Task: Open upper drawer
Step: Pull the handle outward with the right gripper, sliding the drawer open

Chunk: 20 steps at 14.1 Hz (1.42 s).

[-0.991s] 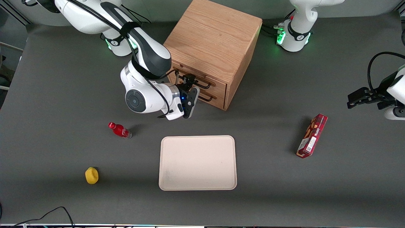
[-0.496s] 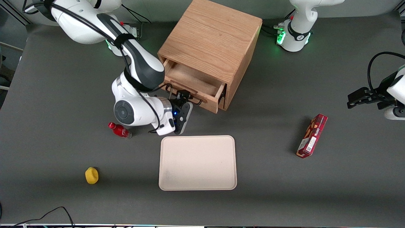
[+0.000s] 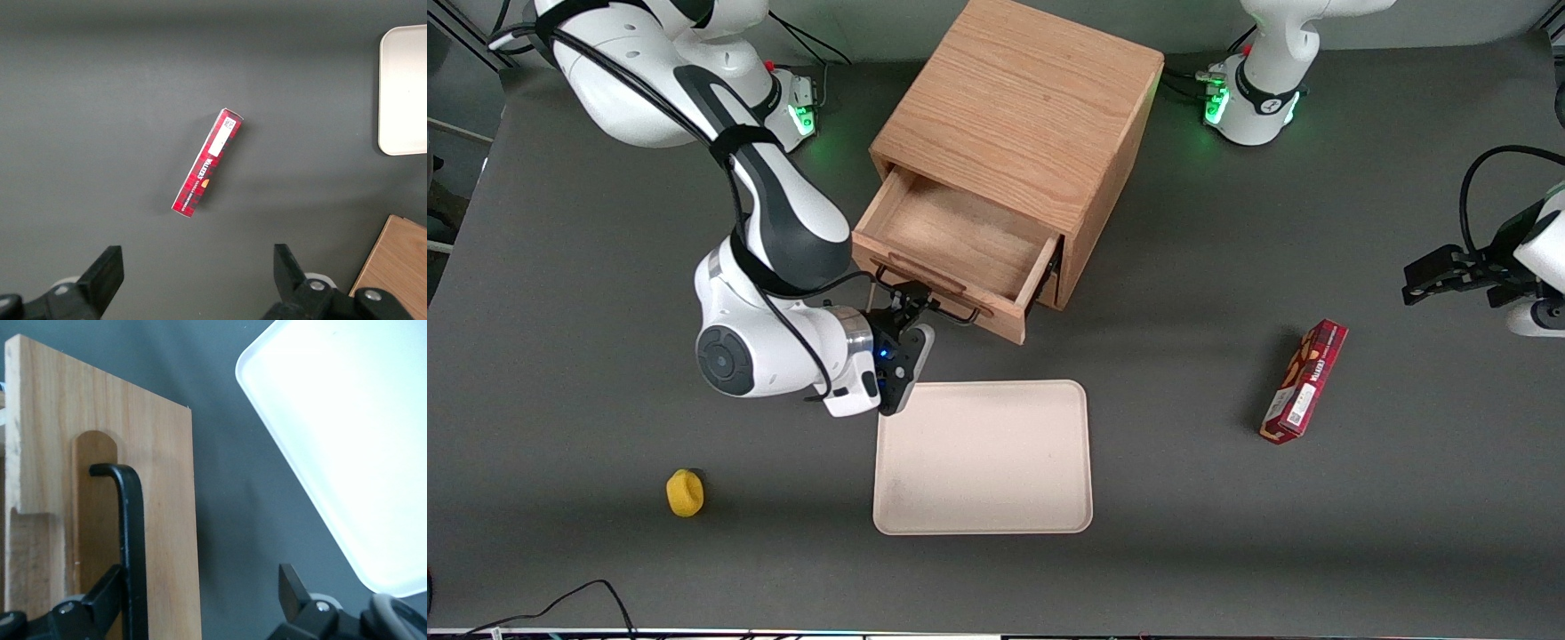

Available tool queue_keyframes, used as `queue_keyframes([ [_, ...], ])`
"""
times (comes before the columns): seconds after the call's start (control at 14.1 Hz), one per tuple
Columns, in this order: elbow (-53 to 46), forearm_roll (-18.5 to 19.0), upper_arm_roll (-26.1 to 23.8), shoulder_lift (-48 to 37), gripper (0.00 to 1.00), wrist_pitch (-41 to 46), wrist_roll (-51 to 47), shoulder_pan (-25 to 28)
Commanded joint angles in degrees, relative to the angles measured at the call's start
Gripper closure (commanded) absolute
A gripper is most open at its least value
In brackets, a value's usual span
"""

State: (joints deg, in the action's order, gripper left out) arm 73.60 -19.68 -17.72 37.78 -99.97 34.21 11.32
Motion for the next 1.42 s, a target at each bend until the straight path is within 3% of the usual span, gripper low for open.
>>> queue_keyframes([
  [0.0, -3.63, 1.49, 1.46, 1.33, 0.00, 1.36, 0.34, 0.54],
  [0.42, -7.06, 2.19, 4.88, 2.56, 0.00, 1.27, 0.95, 0.54],
  [0.78, -9.08, 5.96, 5.42, 3.79, 0.00, 0.83, 0.95, 0.54],
  [1.35, -14.26, 6.41, 7.17, 7.83, 0.00, 0.30, 0.95, 1.07],
])
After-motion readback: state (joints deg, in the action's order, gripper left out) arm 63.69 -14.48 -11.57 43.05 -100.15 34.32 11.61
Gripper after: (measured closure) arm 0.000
